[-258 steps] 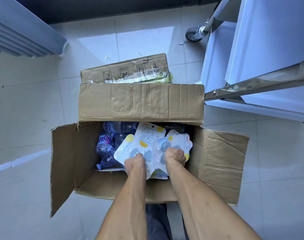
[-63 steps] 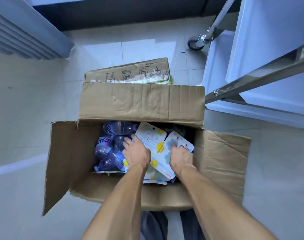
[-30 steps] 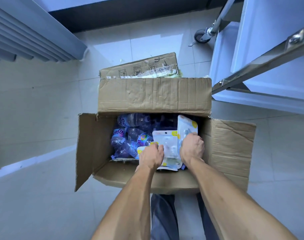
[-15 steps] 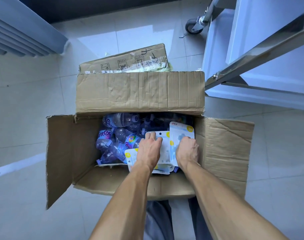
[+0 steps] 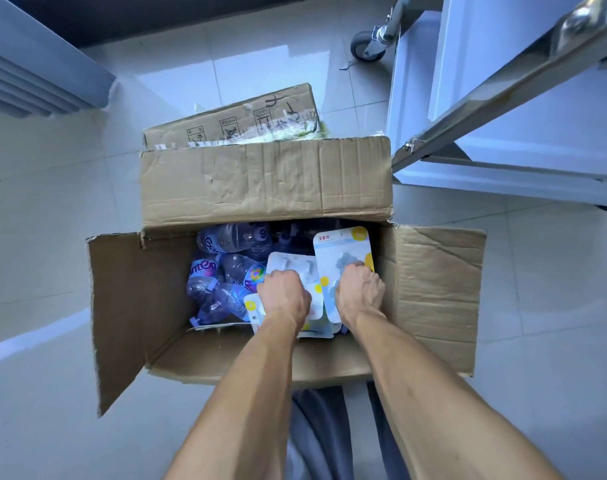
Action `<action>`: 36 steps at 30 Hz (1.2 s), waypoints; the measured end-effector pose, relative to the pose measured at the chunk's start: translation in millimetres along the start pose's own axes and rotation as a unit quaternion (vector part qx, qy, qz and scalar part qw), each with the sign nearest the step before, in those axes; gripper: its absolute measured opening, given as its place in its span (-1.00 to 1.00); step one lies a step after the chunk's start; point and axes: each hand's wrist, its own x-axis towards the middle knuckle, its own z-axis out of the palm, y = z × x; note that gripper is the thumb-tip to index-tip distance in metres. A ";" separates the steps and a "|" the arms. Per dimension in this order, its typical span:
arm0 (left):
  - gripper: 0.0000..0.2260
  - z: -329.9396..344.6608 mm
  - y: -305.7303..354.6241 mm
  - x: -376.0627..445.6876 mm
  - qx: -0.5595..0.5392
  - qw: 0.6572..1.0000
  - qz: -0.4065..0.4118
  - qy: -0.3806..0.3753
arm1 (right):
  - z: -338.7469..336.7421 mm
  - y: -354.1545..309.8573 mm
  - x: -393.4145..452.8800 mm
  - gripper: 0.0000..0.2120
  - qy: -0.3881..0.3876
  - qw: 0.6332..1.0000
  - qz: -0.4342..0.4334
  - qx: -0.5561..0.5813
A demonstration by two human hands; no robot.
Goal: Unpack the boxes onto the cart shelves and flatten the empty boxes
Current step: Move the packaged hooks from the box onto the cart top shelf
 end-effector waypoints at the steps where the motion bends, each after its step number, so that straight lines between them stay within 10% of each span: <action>1: -0.78 -7.8 -6.1 -5.8 -0.071 0.996 -0.056 -0.019 | -6.1 -4.1 -3.5 -0.73 0.005 1.000 -0.007 -0.003; 18: -0.70 -219.5 2.1 -227.9 -0.185 0.981 -0.042 0.028 | -212.3 44.6 -202.8 -0.74 0.050 0.983 0.033 0.173; 36: -0.74 -403.7 301.0 -458.3 -0.180 0.961 0.069 0.198 | -512.4 376.0 -267.4 -0.71 0.159 0.949 0.104 0.253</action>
